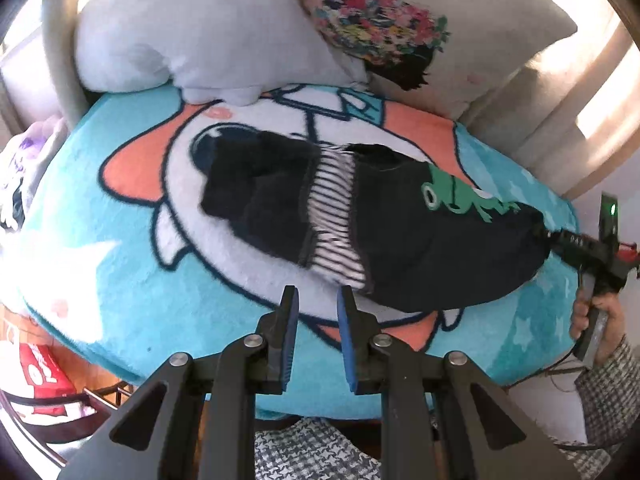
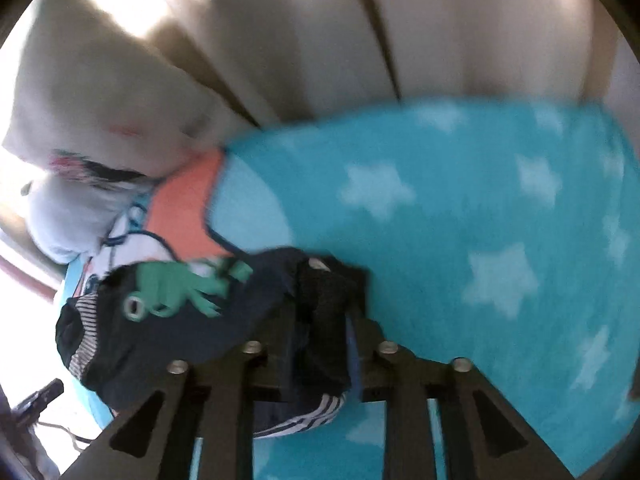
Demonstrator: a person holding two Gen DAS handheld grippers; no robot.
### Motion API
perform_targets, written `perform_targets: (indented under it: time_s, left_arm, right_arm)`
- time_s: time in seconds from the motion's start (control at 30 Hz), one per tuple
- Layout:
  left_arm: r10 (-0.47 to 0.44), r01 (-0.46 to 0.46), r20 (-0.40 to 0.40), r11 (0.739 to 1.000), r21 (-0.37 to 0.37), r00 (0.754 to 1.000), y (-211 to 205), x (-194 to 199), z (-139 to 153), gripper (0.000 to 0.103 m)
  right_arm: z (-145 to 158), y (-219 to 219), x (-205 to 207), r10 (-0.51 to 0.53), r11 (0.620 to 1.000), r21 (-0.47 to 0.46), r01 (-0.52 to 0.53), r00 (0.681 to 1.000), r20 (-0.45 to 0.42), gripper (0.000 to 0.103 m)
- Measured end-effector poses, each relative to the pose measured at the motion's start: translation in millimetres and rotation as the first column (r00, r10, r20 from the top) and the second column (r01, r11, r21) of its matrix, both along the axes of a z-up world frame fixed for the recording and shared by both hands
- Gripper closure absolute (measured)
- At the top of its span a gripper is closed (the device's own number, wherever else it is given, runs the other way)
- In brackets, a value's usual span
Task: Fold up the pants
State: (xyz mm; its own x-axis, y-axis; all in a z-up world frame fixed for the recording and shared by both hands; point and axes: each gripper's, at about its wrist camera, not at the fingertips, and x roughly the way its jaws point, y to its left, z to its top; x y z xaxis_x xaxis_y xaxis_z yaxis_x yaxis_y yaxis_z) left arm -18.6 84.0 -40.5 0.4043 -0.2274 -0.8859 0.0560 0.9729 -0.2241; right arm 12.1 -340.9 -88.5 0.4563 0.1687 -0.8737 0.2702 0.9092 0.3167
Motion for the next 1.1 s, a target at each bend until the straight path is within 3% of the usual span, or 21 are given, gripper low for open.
perform_targets:
  time_s: [0.07,0.17,0.2,0.23,0.27,0.33,0.53,0.63,0.7,0.77,0.83,0.97,1.03,1.1]
  left_arm:
    - [0.022,-0.022,-0.005,1.0,-0.012,1.0,9.5,-0.5,-1.3,0.084]
    - [0.066,-0.067,-0.01,0.998,-0.023,0.998,21.5,-0.4,-3.4,0.084]
    - [0.077,-0.077,-0.01,0.997,-0.021,0.997,24.0,0.2,-3.5,0.084]
    - [0.096,-0.096,-0.01,0.995,-0.022,0.995,28.9,1.1,-3.5,0.084]
    - [0.113,-0.113,-0.008,0.993,-0.023,0.994,33.8,2.2,-3.0,0.084]
    - [0.142,-0.142,0.0,0.989,-0.026,0.99,42.6,3.6,-0.8,0.084]
    - [0.245,-0.245,-0.001,0.967,-0.074,0.969,77.0,0.4,-4.9,0.077]
    - [0.272,-0.274,-0.035,0.957,-0.096,0.962,84.0,-2.1,-11.7,0.077]
    - [0.288,-0.292,-0.051,0.951,-0.098,0.956,88.4,-8.2,-14.0,0.077]
    - [0.294,-0.297,-0.051,0.951,-0.088,0.955,90.7,-14.6,-13.6,0.075]
    - [0.302,-0.304,-0.043,0.949,-0.082,0.952,95.9,-22.1,-13.9,0.069]
    - [0.329,-0.331,-0.034,0.939,-0.091,0.944,109.5,-31.1,-17.0,0.069]
    - [0.336,-0.337,-0.029,0.937,-0.092,0.941,116.5,-32.4,-18.1,0.069]
    - [0.333,-0.333,-0.02,0.939,-0.088,0.943,120.5,-34.1,-18.6,0.069]
  right_arm:
    - [-13.9,-8.4,-4.4,-0.05,0.996,0.068,0.05,0.999,-0.002,0.042]
    - [-21.8,-6.8,-5.5,-0.09,0.992,0.09,0.085,0.994,0.06,0.038]
    - [-22.5,-2.9,-2.2,-0.077,0.993,0.092,0.072,0.995,0.057,0.04]
    - [-21.9,-0.2,0.4,-0.068,0.993,0.096,0.063,0.996,0.056,0.073]
    - [-25.5,0.7,4.4,-0.057,0.986,0.159,0.052,0.998,0.023,0.085]
    - [-21.7,-4.5,1.4,-0.094,0.976,0.198,0.089,0.995,0.017,0.087]
    - [7.0,-22.4,-27.8,-0.126,0.989,0.077,0.122,0.991,0.037,0.088]
    - [2.0,-20.8,-29.0,-0.094,0.996,-0.002,0.094,0.996,0.004,0.081]
    - [2.4,-22.1,-32.1,-0.12,0.993,-0.011,0.12,0.993,0.004,0.069]
    - [9.2,-25.5,-38.8,-0.153,0.988,-0.001,0.153,0.988,0.027,0.05]
    - [22.8,-32.4,-49.7,-0.211,0.977,-0.004,0.212,0.975,0.062,0.049]
    - [67.0,-36.0,-71.3,-0.321,0.943,-0.037,0.33,0.933,0.16,0.049]
    - [87.0,-18.6,-70.8,-0.308,0.947,-0.026,0.319,0.93,0.2,0.049]
    - [102.7,12.4,-59.0,-0.216,0.975,-0.009,0.223,0.953,0.214,0.049]
